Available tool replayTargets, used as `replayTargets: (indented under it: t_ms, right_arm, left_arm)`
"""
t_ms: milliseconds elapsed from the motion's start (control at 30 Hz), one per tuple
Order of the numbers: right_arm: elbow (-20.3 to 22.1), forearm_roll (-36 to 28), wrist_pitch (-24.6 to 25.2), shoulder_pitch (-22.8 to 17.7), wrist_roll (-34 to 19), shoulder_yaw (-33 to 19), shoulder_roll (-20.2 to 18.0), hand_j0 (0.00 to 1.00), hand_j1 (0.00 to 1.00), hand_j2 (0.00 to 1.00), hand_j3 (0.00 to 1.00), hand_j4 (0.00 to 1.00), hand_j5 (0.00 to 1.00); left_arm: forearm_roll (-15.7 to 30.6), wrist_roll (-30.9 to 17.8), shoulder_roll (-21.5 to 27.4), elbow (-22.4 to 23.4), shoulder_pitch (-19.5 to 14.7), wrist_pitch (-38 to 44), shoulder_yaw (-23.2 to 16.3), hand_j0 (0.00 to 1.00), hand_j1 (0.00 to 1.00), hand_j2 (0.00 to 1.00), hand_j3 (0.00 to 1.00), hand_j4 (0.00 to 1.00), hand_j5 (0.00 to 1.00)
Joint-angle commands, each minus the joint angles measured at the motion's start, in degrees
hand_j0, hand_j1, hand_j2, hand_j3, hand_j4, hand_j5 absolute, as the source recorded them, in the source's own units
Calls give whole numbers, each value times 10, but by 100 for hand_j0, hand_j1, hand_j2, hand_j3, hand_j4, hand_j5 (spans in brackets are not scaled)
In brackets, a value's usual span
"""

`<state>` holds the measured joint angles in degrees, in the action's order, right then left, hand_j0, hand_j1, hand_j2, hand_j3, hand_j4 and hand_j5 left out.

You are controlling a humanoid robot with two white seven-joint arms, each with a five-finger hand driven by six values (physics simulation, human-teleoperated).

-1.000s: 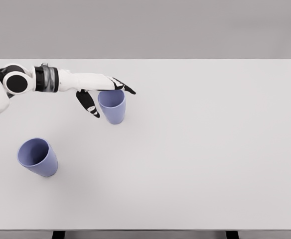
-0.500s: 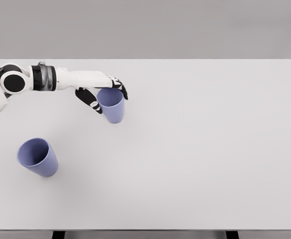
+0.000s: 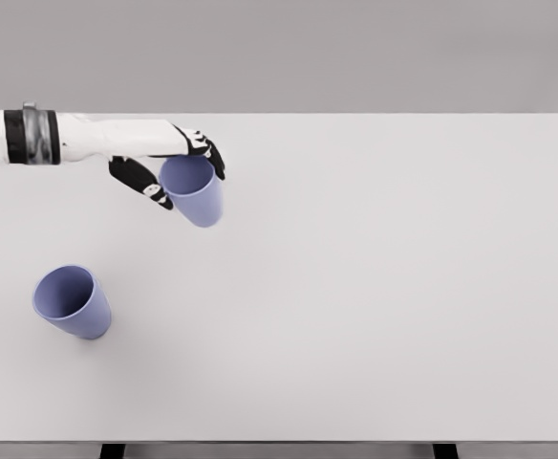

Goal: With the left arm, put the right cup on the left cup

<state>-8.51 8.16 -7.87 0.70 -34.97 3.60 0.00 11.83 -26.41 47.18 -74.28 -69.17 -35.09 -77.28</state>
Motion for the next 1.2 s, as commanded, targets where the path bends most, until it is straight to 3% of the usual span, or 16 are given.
replayTargets:
  t_ms: [0, 167, 367, 700, 900, 1167]
  right_arm:
    - [0, 0, 0, 0, 0, 0, 0, 100, 100, 100, 100, 100, 100]
    - [0, 0, 0, 0, 0, 0, 0, 100, 100, 100, 100, 100, 100]
    - [0, 1, 0, 0, 0, 0, 0, 100, 100, 100, 100, 100, 100]
    - [0, 0, 0, 0, 0, 0, 0, 100, 100, 100, 100, 100, 100]
    - [0, 1, 0, 0, 0, 0, 0, 100, 100, 100, 100, 100, 100]
    - [0, 0, 0, 0, 0, 0, 0, 100, 100, 100, 100, 100, 100]
  left_arm:
    - [26, 0, 48, -56, 0, 1, 0, 54, 54, 54, 54, 54, 54]
    - [66, 0, 121, -130, -15, 1, 0, 55, 55, 55, 55, 55, 55]
    - [84, -3, 186, -175, -20, 1, -1, 55, 55, 55, 55, 55, 55]
    - [85, -43, 259, -199, -45, 1, -1, 56, 56, 56, 56, 56, 56]
    - [94, -75, 312, -236, -69, 1, 0, 56, 56, 56, 56, 56, 56]
    - [94, -86, 368, -267, -69, 1, 1, 56, 56, 56, 56, 56, 56]
